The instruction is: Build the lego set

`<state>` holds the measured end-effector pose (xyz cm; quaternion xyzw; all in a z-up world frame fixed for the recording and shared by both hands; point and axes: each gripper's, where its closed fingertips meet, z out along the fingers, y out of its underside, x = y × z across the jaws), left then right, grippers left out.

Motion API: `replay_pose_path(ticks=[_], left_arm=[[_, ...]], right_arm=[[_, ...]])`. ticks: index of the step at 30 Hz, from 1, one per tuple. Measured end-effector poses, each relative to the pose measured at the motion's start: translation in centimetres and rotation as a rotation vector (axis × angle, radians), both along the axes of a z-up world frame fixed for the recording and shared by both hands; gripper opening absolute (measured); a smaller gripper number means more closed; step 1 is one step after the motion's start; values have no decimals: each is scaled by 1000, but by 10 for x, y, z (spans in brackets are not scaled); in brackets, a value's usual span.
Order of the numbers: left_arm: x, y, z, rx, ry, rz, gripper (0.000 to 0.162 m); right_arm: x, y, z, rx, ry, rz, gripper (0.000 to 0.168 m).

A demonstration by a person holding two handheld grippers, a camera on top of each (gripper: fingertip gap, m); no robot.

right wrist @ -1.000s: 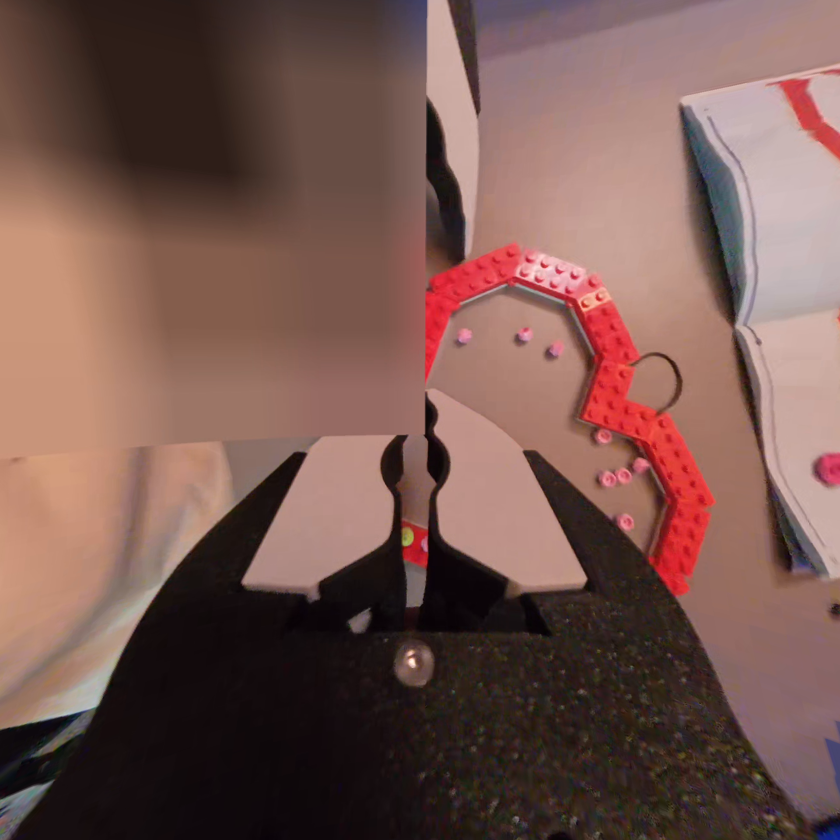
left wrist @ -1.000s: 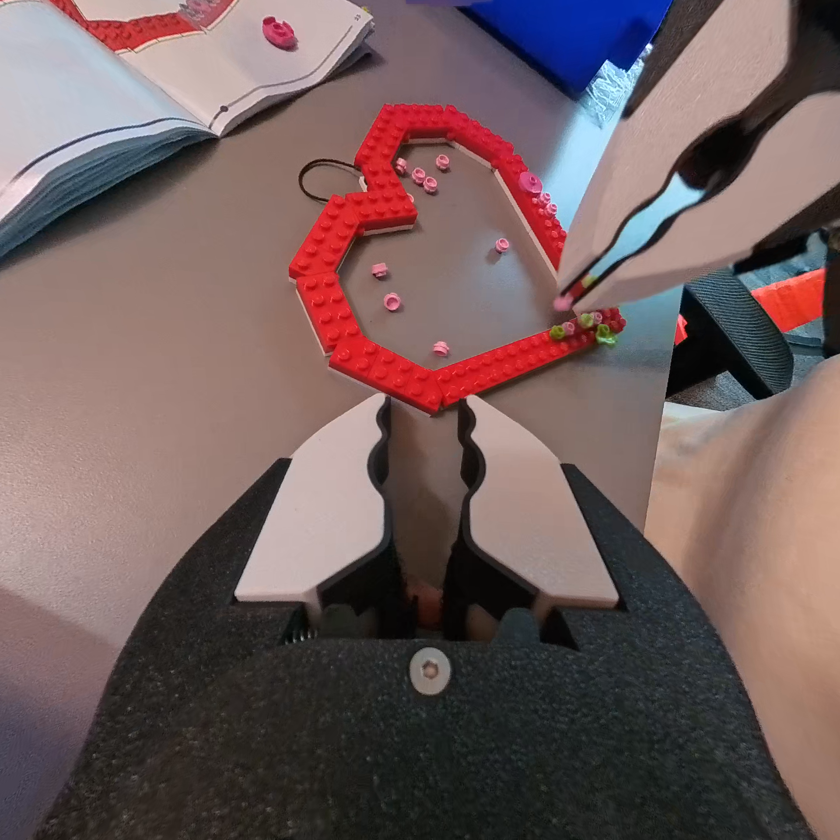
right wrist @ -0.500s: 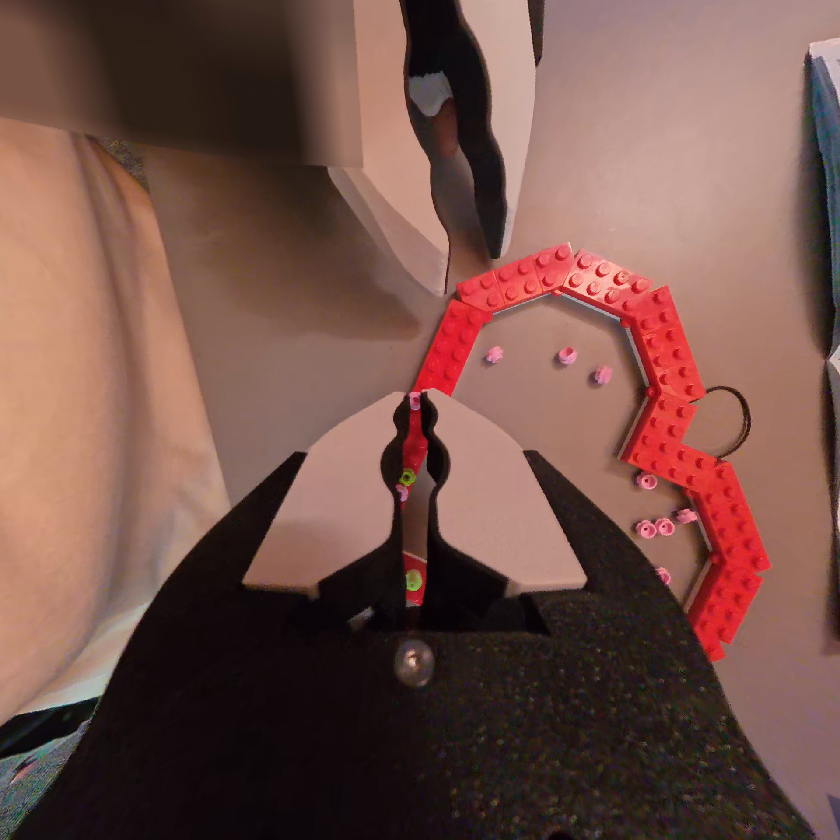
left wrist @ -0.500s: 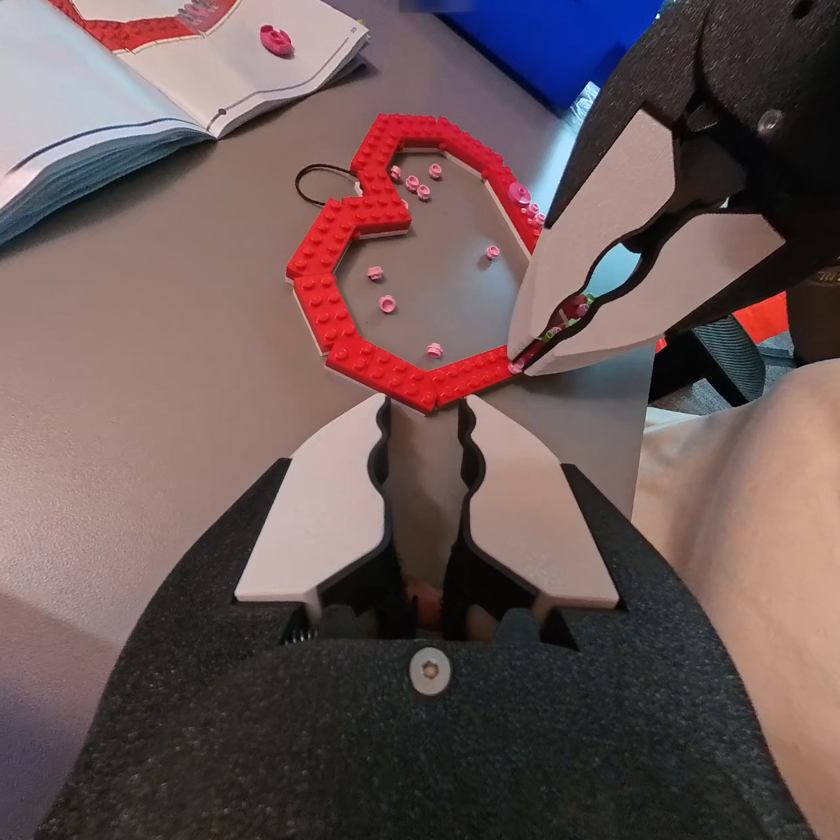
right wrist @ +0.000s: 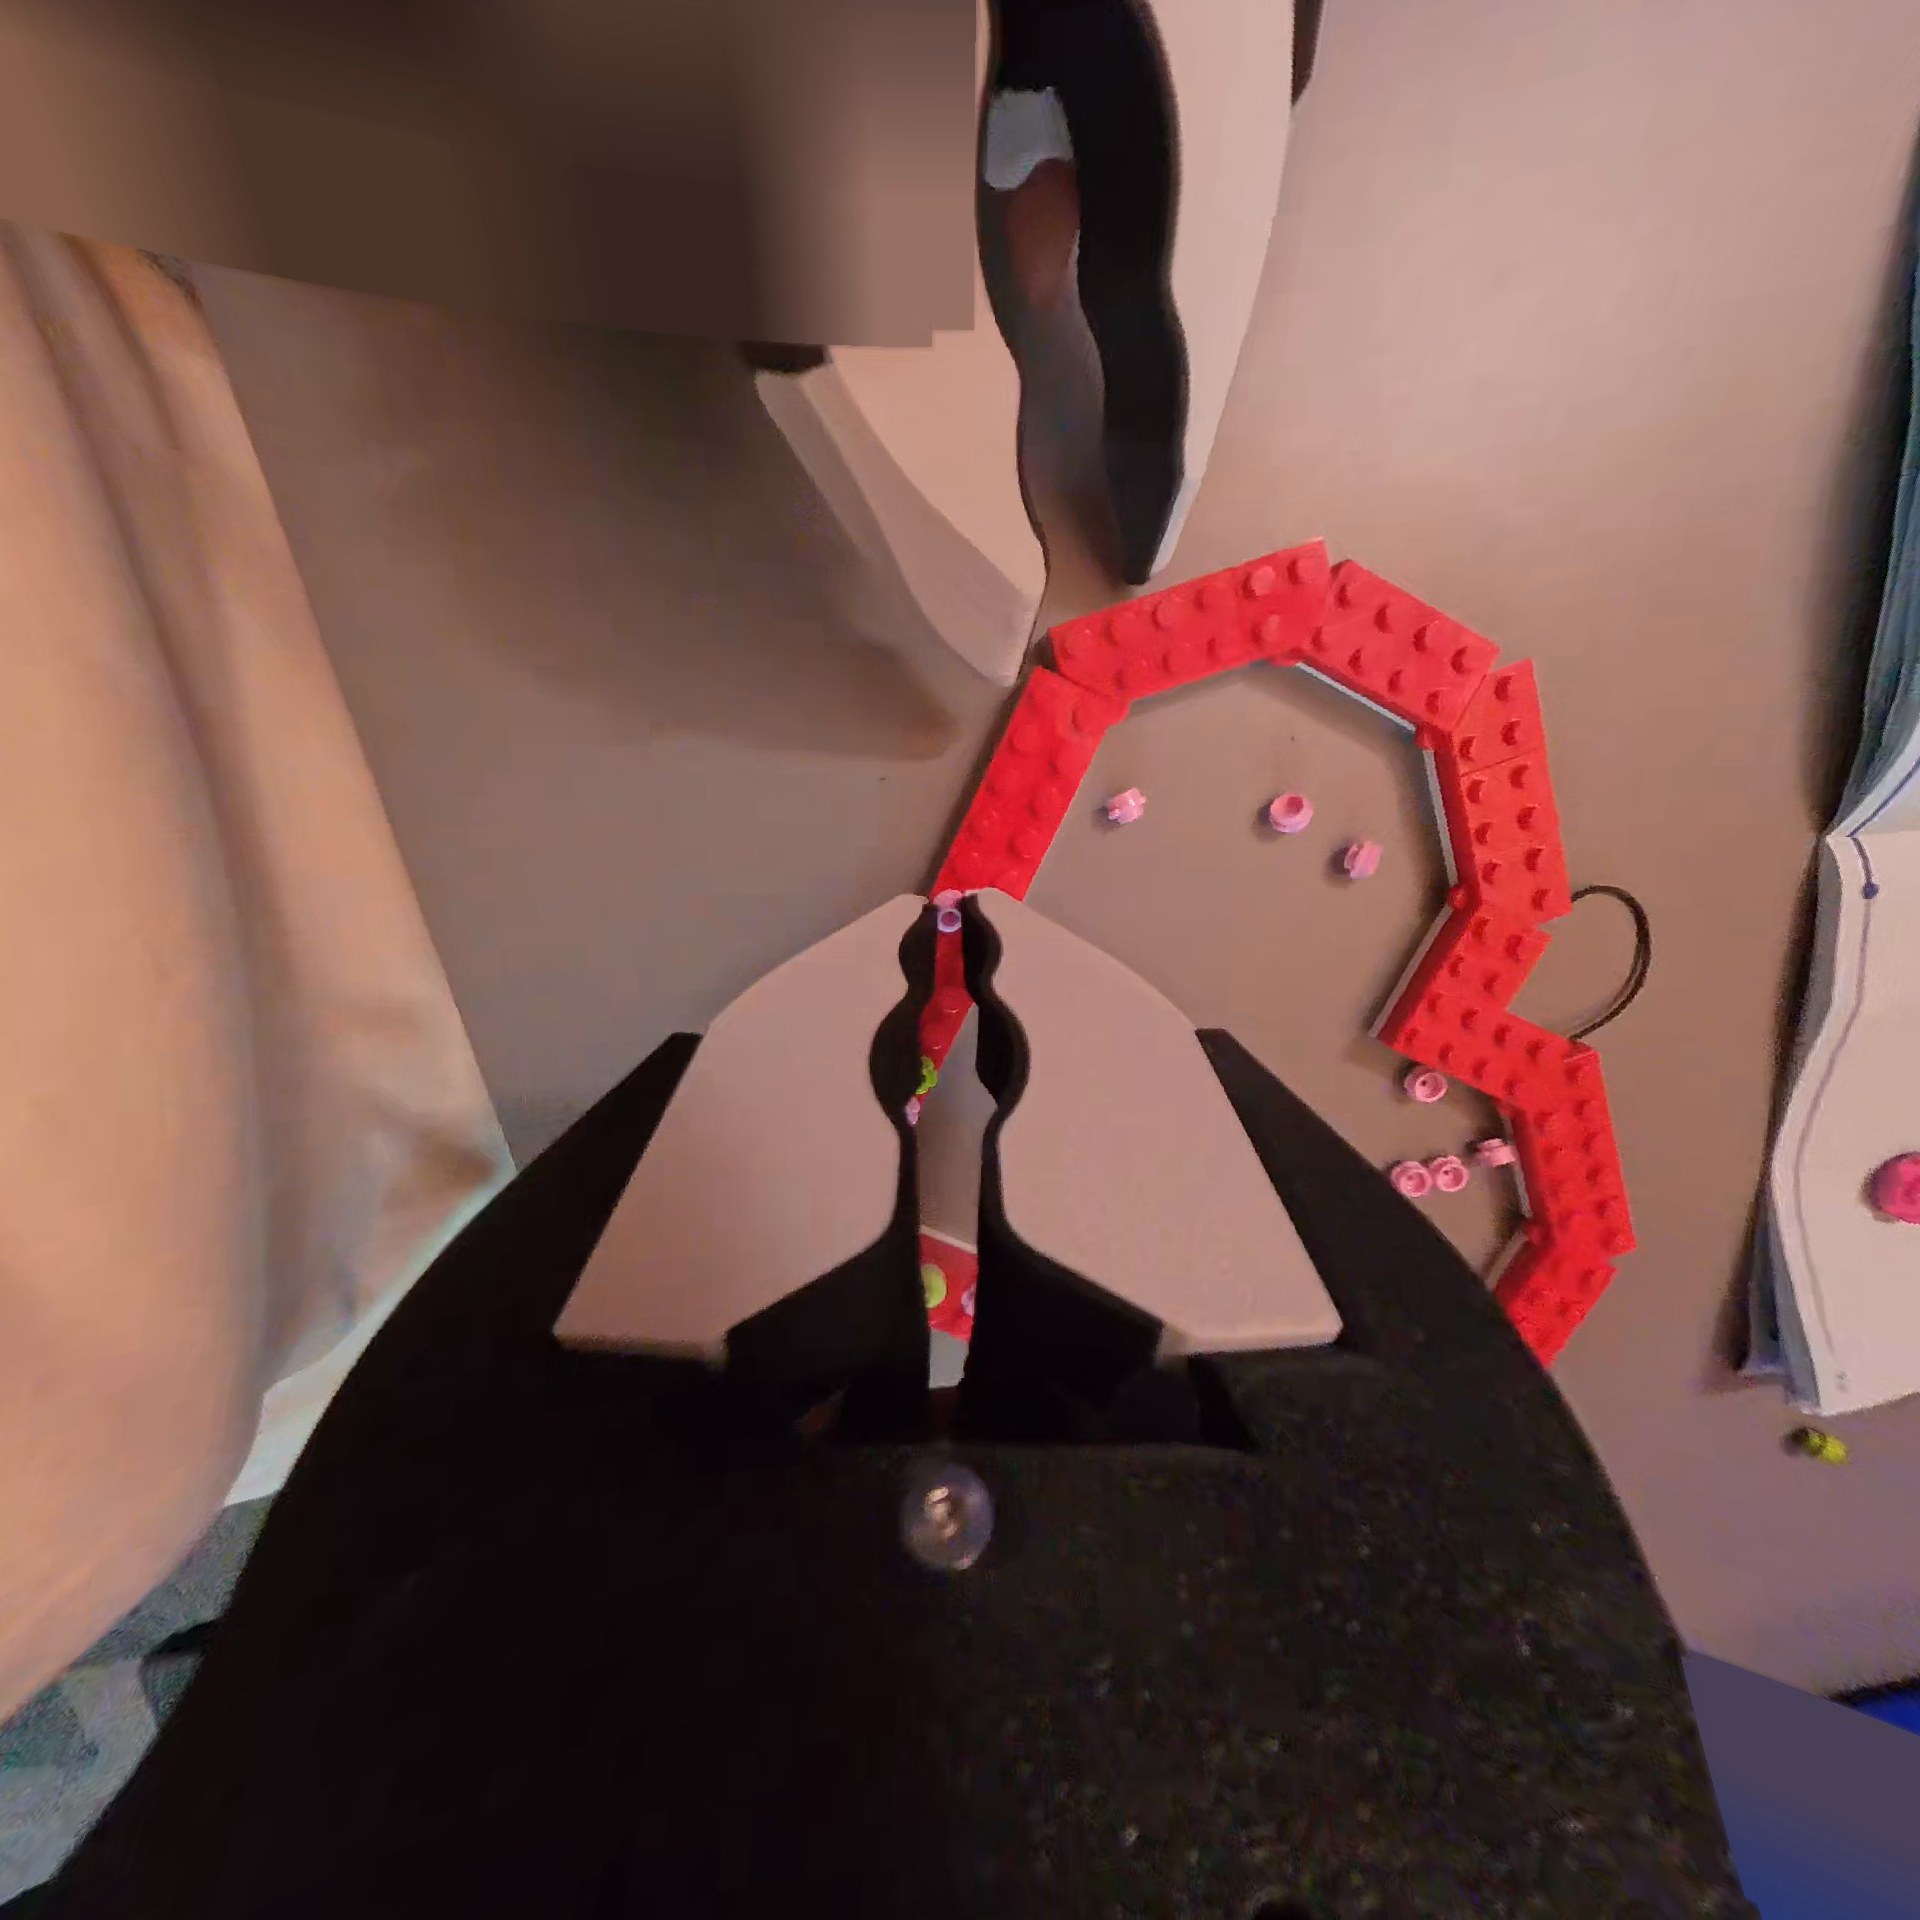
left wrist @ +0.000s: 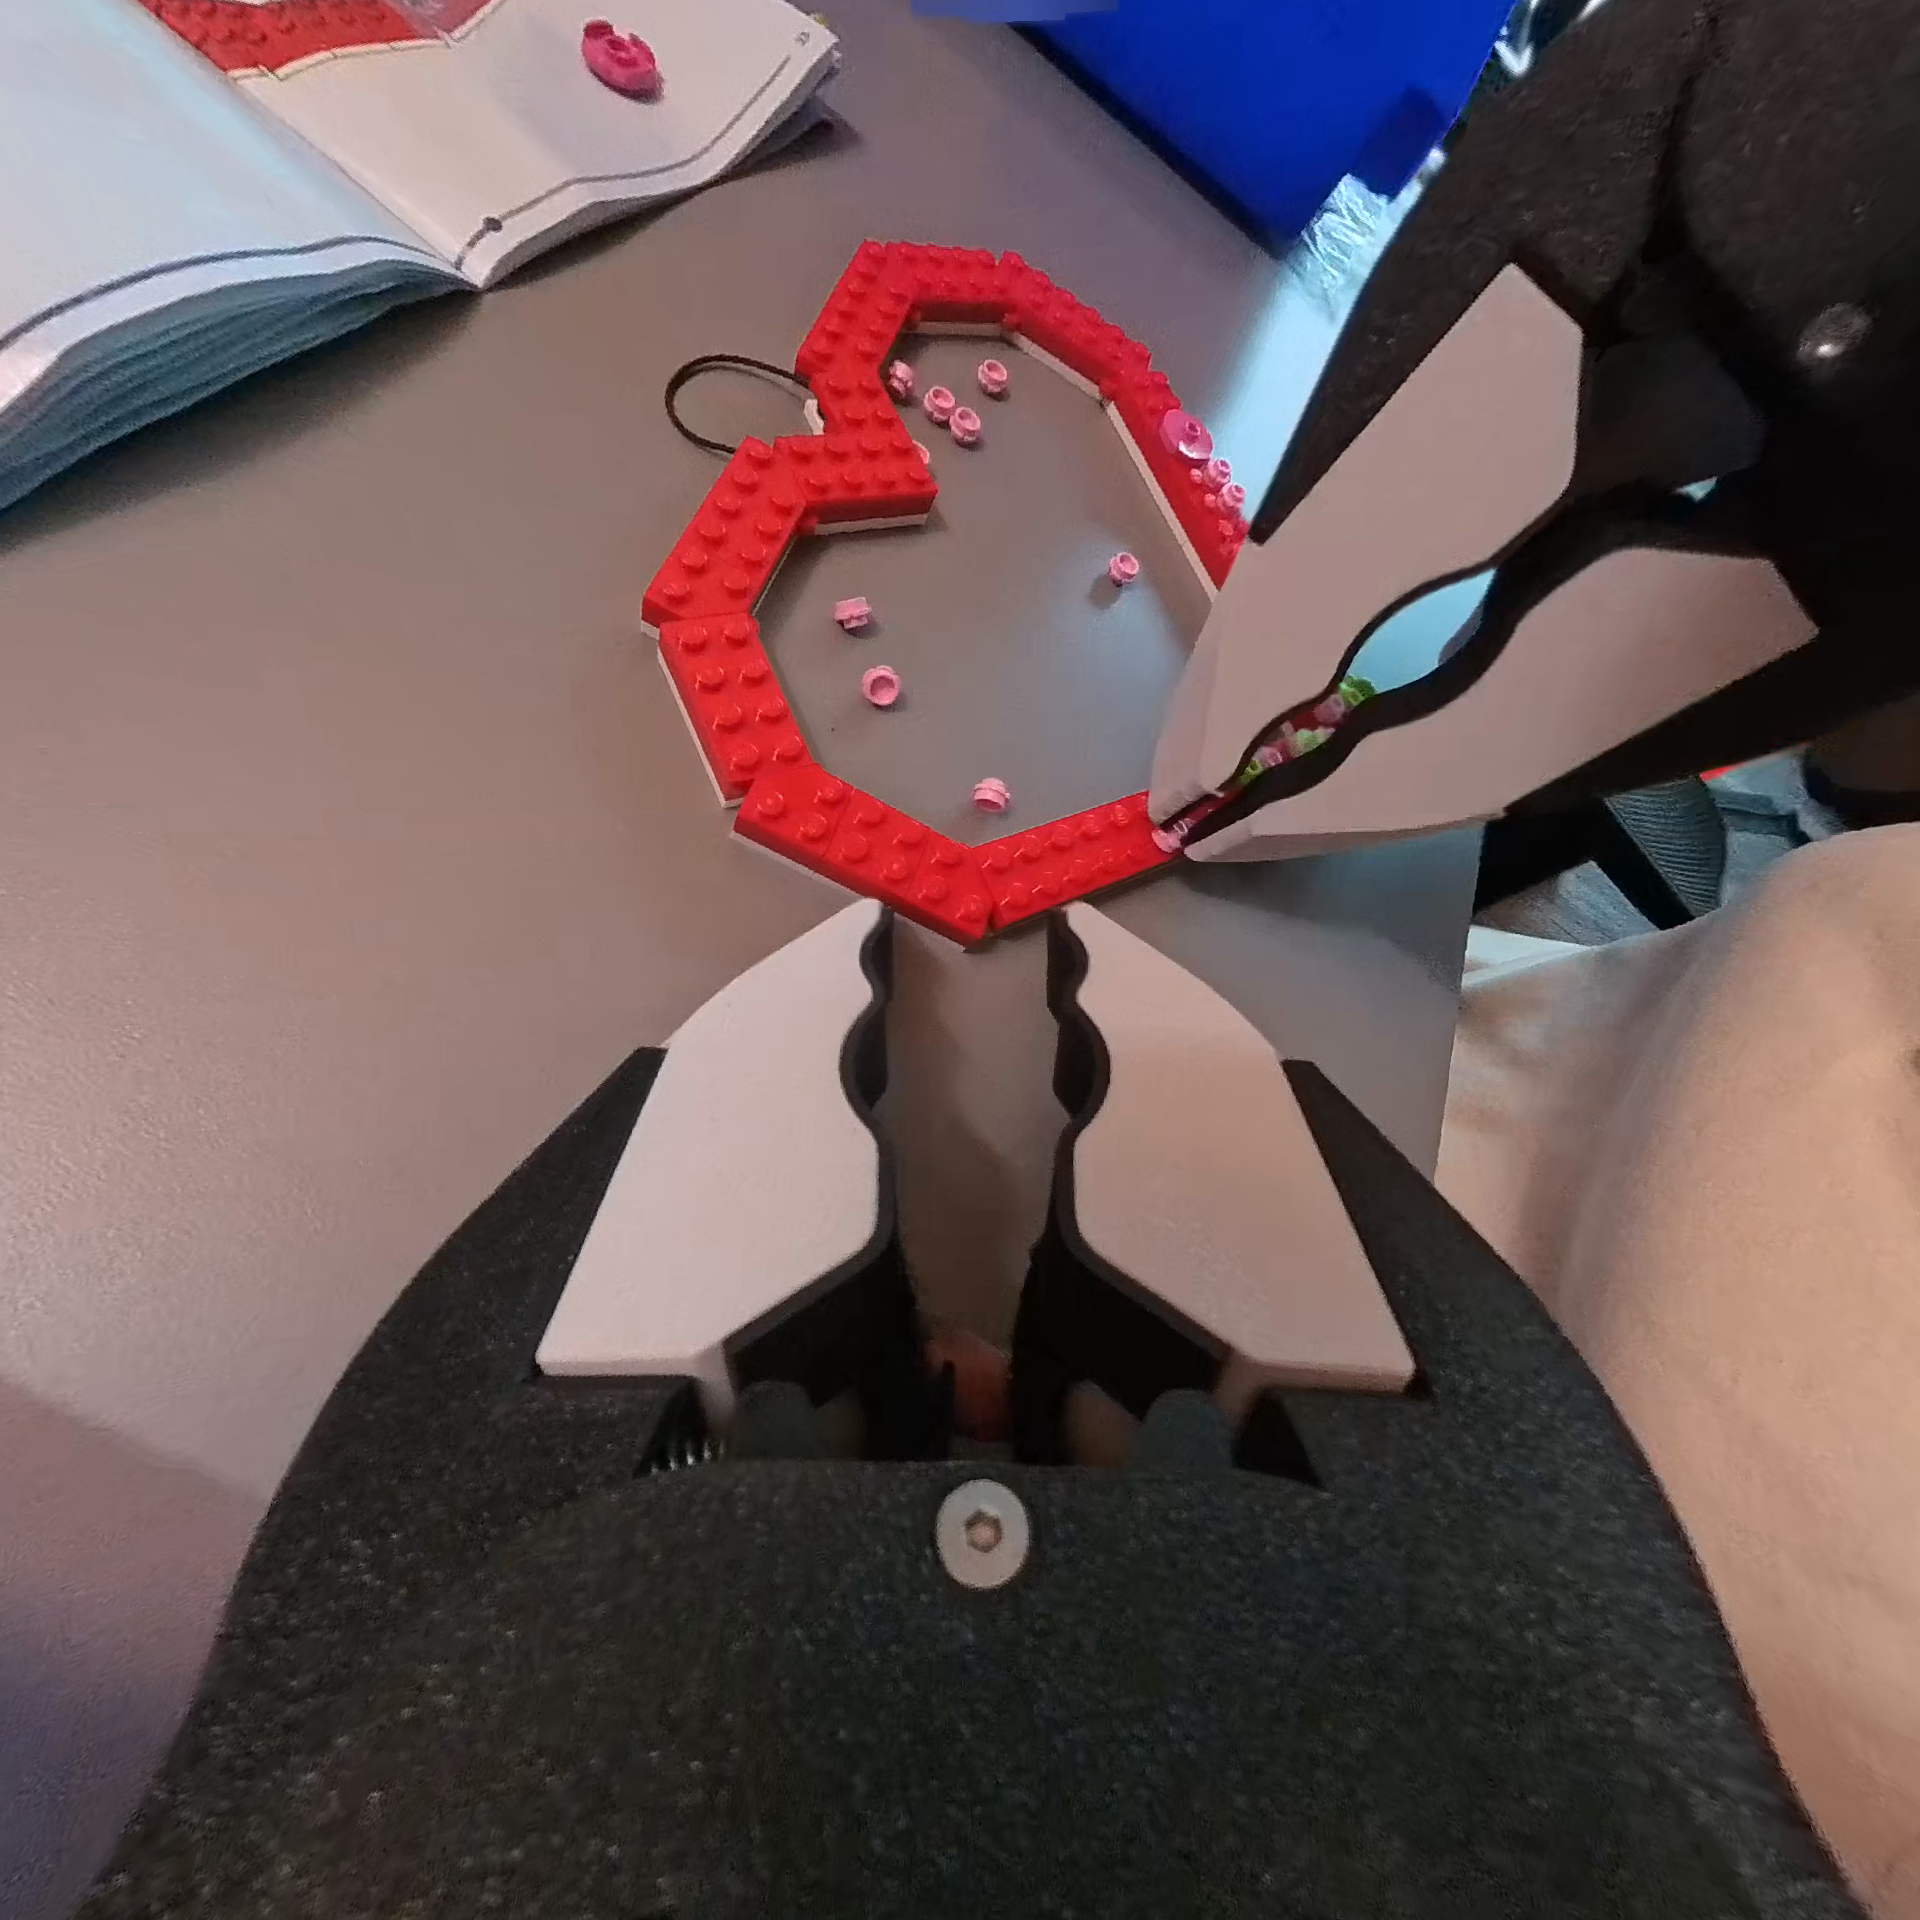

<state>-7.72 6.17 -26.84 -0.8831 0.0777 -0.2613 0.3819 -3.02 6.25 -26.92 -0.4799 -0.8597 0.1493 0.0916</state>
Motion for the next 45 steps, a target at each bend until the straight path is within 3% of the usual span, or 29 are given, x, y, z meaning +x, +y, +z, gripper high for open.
replay_pose_path(ticks=[8, 24, 35, 39, 45], left_arm=[[1, 0, -4, -43, -29, -4, 19], [1, 0, -4, -50, -65, 7, 19], [0, -1, -3, -56, -91, 15, 21], [0, -1, -2, -55, -89, 15, 21], [0, -1, -2, -55, -90, 14, 21]], right_arm=[[0, 0, -1, 129, -80, 46, 5], [-3, -2, -3, 88, -73, 14, 6], [1, -12, 8, -226, 79, -57, 13], [-1, 7, 23, -229, 166, -94, 12], [8, 91, 23, -22, 213, -328, 5]])
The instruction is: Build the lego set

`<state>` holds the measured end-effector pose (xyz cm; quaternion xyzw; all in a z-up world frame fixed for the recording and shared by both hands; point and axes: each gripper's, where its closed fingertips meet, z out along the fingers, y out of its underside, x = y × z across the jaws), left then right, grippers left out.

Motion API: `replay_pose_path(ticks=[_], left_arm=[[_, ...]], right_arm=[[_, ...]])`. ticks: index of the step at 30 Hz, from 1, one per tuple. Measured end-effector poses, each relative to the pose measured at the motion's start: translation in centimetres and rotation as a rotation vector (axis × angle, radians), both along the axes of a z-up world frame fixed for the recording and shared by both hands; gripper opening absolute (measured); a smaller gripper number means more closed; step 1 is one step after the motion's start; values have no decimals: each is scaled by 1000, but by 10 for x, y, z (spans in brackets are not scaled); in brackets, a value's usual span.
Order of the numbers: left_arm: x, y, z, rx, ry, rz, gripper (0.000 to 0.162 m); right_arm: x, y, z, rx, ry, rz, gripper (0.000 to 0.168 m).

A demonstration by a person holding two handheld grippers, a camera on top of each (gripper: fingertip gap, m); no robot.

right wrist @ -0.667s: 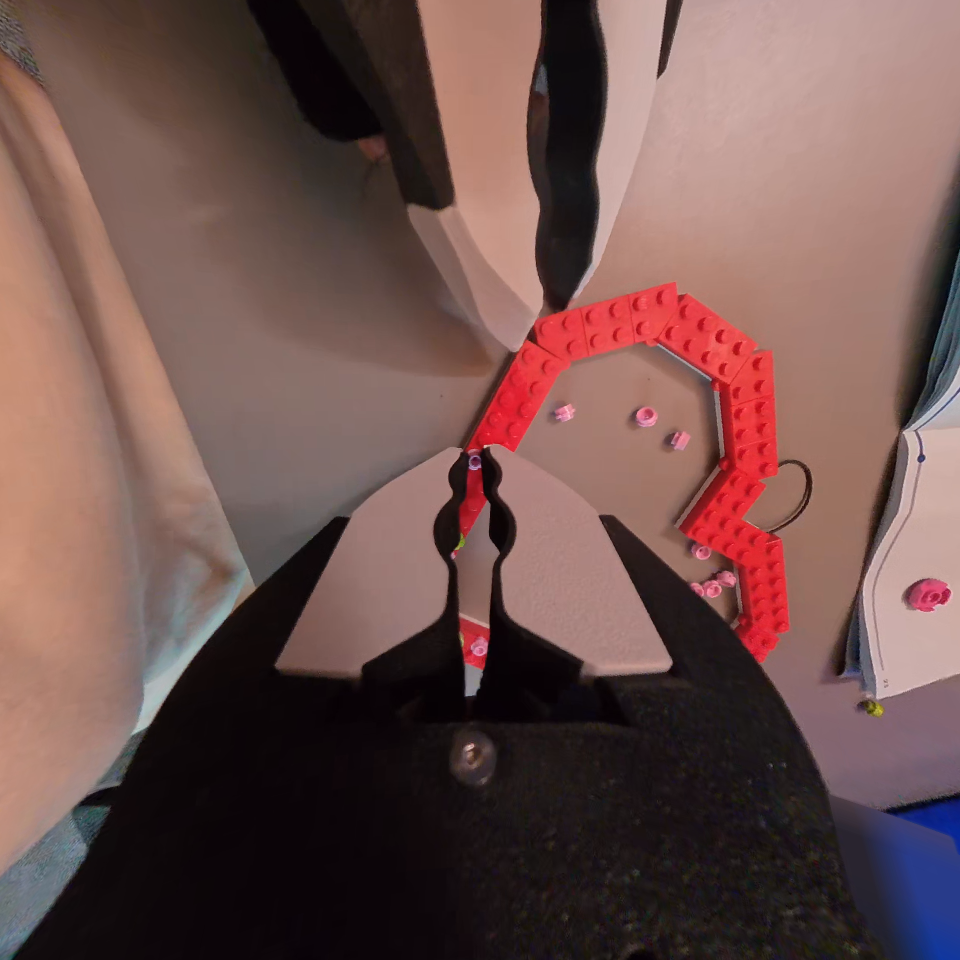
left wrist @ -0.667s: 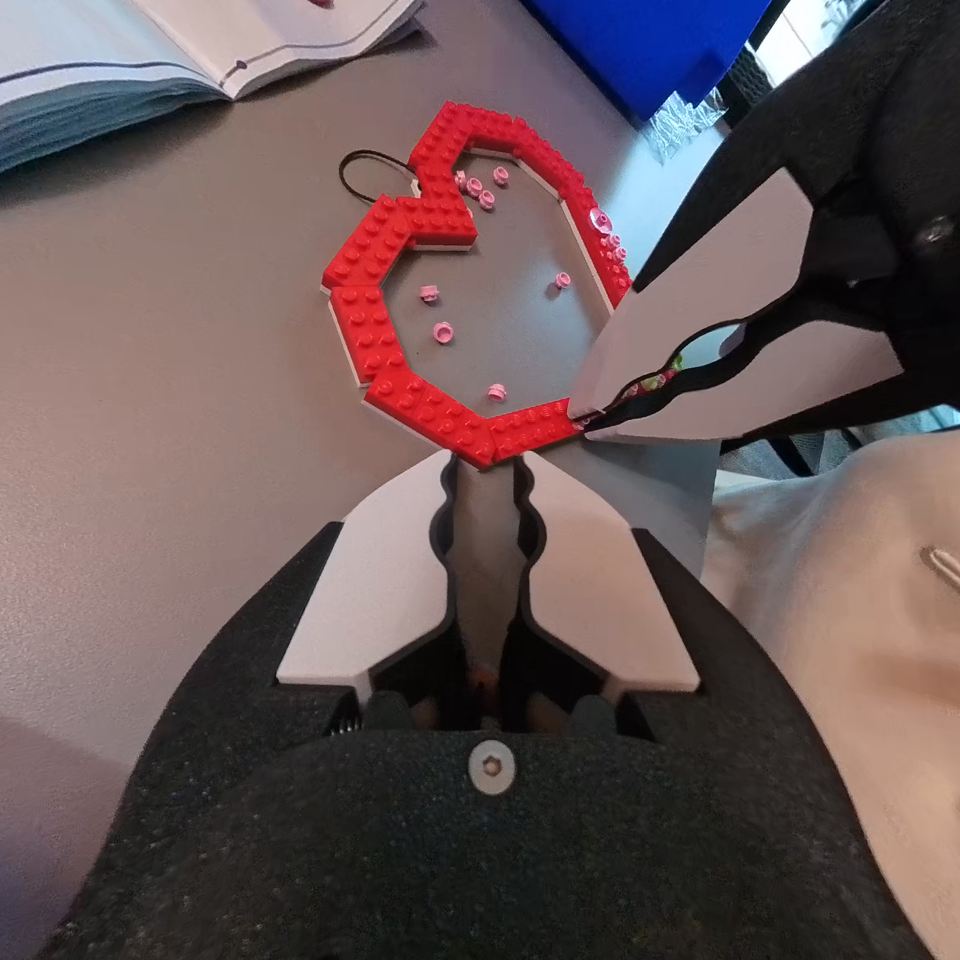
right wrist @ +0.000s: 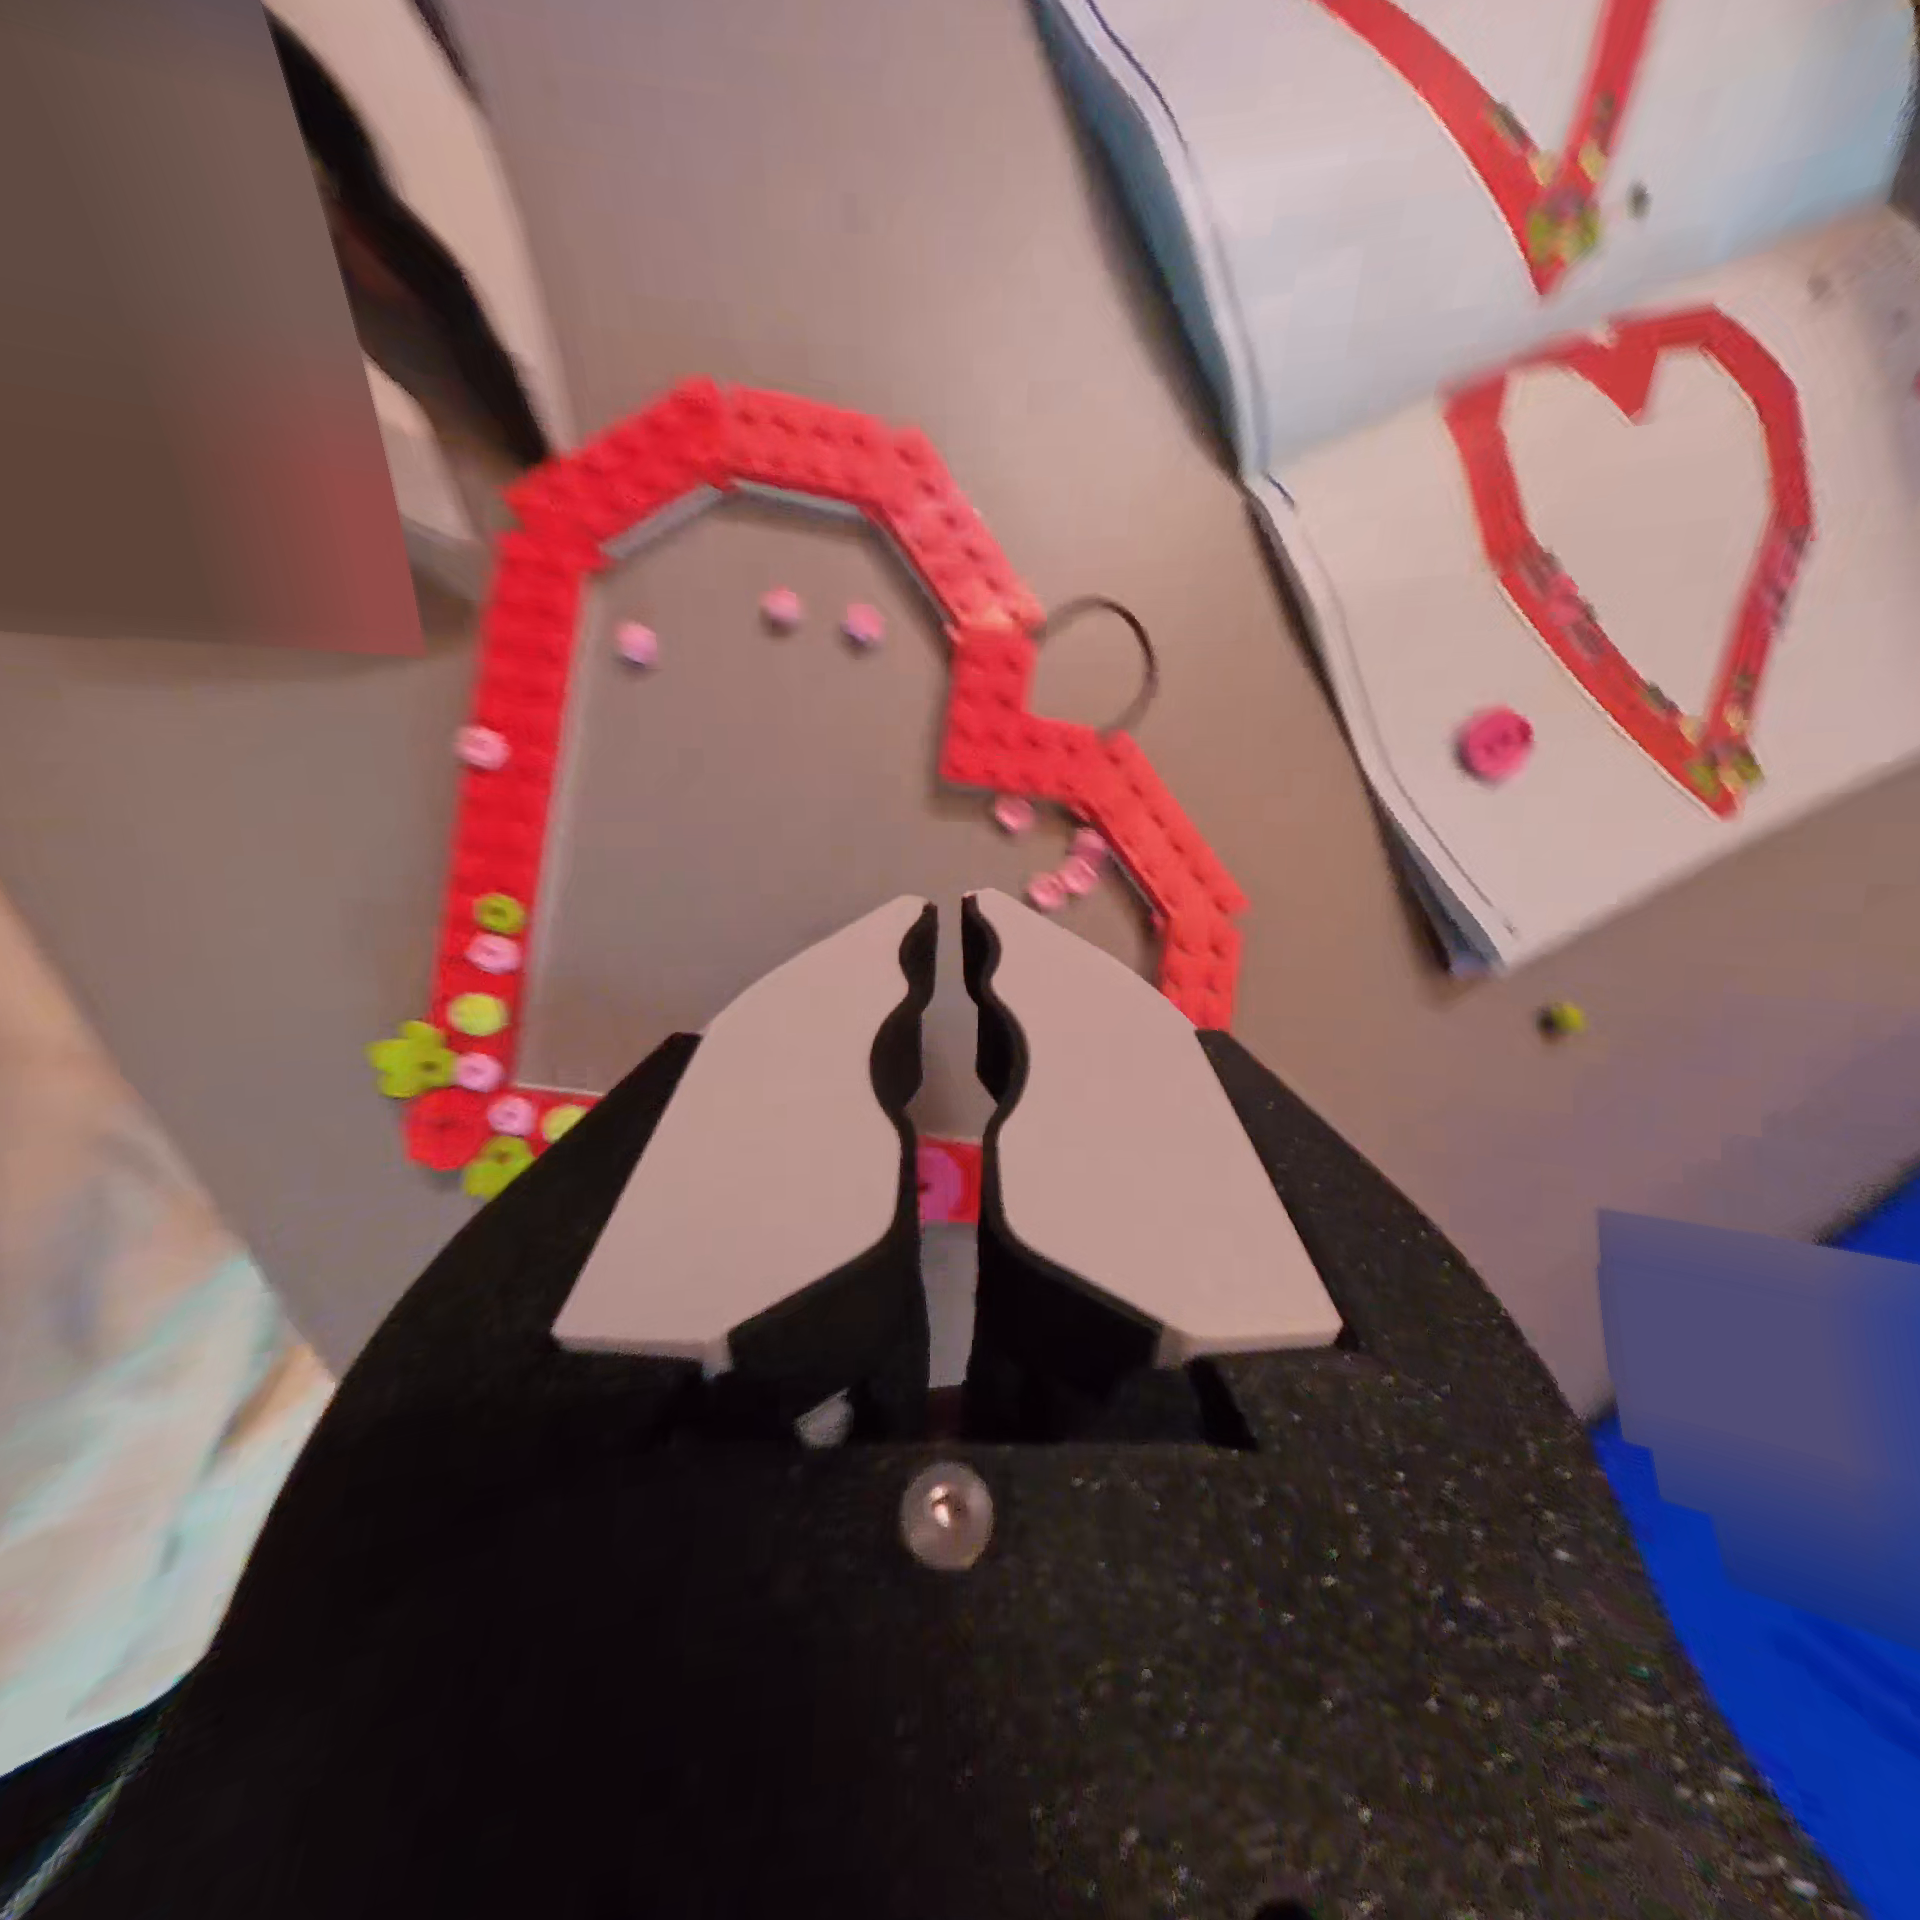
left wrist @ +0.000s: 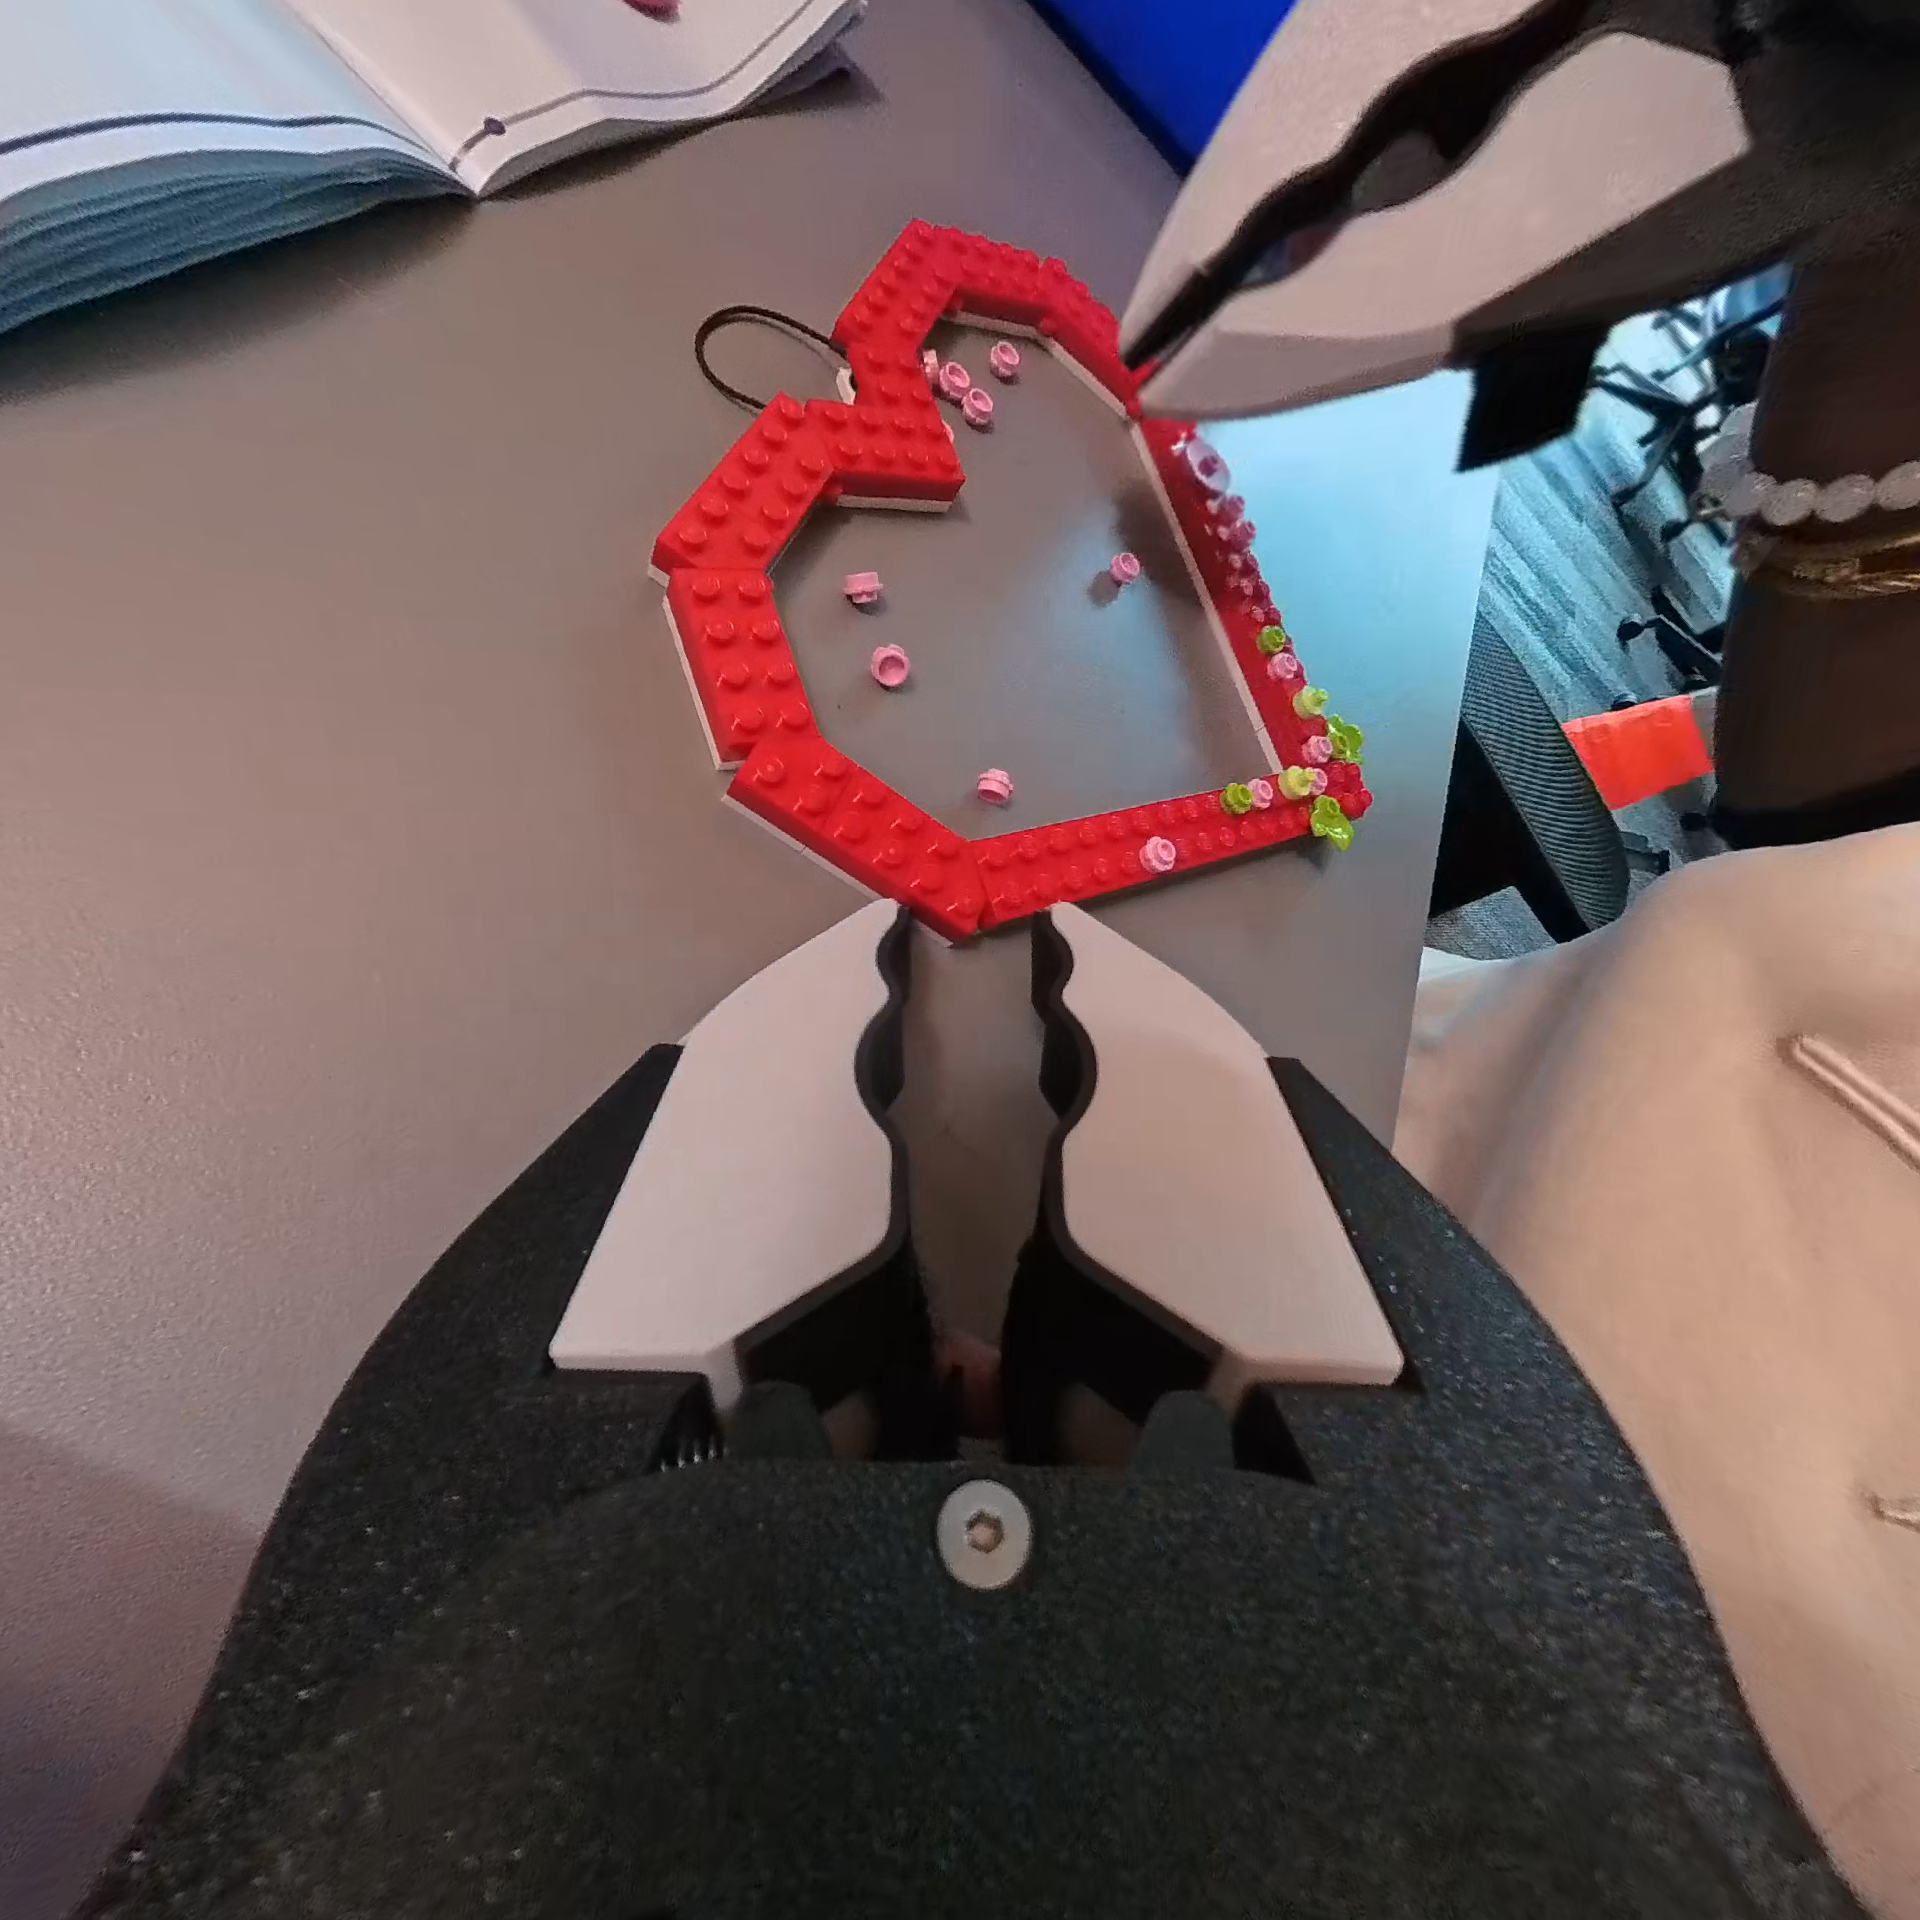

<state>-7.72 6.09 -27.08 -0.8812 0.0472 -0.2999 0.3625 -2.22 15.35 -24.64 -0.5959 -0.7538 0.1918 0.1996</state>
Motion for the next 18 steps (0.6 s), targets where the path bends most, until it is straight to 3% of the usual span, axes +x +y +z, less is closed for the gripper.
replay_pose_path(ticks=[6, 14, 18], left_arm=[[0, 0, 0, -2, -8, 0, 22], [0, 0, 0, -3, -8, 0, 22], [0, 0, 0, -2, -7, 0, 22]], right_arm=[[7, 15, -21, 10, -40, -80, 6], [25, -15, -25, -92, -142, 35, 9], [-9, -34, -13, -104, 3, 95, 10]])
